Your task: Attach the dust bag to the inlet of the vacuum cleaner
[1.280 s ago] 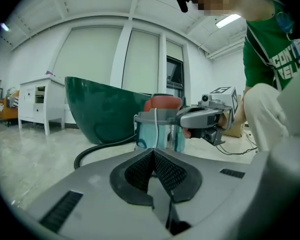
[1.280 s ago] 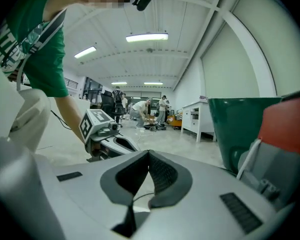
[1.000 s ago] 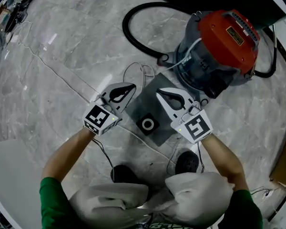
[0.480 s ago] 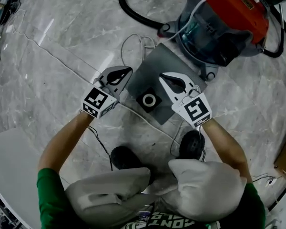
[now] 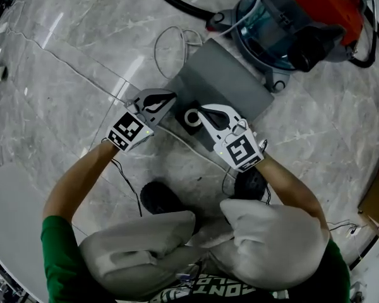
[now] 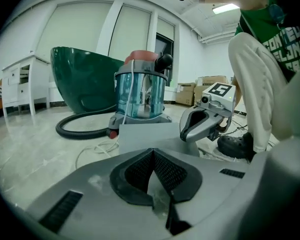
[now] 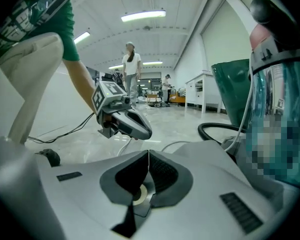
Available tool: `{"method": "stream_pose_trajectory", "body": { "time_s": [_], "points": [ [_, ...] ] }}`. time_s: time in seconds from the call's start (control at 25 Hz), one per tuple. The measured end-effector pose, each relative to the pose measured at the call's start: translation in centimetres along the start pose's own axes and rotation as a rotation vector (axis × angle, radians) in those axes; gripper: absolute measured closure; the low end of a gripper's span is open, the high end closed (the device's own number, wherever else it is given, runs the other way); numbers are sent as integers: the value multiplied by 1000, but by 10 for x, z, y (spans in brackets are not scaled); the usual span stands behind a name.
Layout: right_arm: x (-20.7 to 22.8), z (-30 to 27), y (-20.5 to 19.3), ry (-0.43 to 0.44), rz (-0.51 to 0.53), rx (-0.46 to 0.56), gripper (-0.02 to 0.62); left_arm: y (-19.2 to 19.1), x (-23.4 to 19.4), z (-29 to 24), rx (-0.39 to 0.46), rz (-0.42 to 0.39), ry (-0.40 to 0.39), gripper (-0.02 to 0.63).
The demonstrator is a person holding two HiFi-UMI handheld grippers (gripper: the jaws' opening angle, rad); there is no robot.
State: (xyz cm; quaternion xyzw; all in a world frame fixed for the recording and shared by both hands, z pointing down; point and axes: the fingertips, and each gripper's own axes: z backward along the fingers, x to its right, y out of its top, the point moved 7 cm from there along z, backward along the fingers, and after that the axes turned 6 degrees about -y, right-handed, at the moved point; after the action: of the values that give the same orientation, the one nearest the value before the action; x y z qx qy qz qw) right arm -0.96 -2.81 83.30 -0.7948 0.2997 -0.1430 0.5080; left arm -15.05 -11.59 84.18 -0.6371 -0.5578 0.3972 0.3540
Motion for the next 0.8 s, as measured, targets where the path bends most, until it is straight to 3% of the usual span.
{"method": "stream_pose_trajectory", "body": {
  "time_s": [0.32, 0.8],
  "points": [
    [-37, -7, -34, 63, 22, -75, 584, -24, 10, -8, -22, 9, -61, 603],
    [-83, -13, -77, 116, 267, -182, 583, -57, 29, -18, -91, 16, -144, 603]
  ]
}}
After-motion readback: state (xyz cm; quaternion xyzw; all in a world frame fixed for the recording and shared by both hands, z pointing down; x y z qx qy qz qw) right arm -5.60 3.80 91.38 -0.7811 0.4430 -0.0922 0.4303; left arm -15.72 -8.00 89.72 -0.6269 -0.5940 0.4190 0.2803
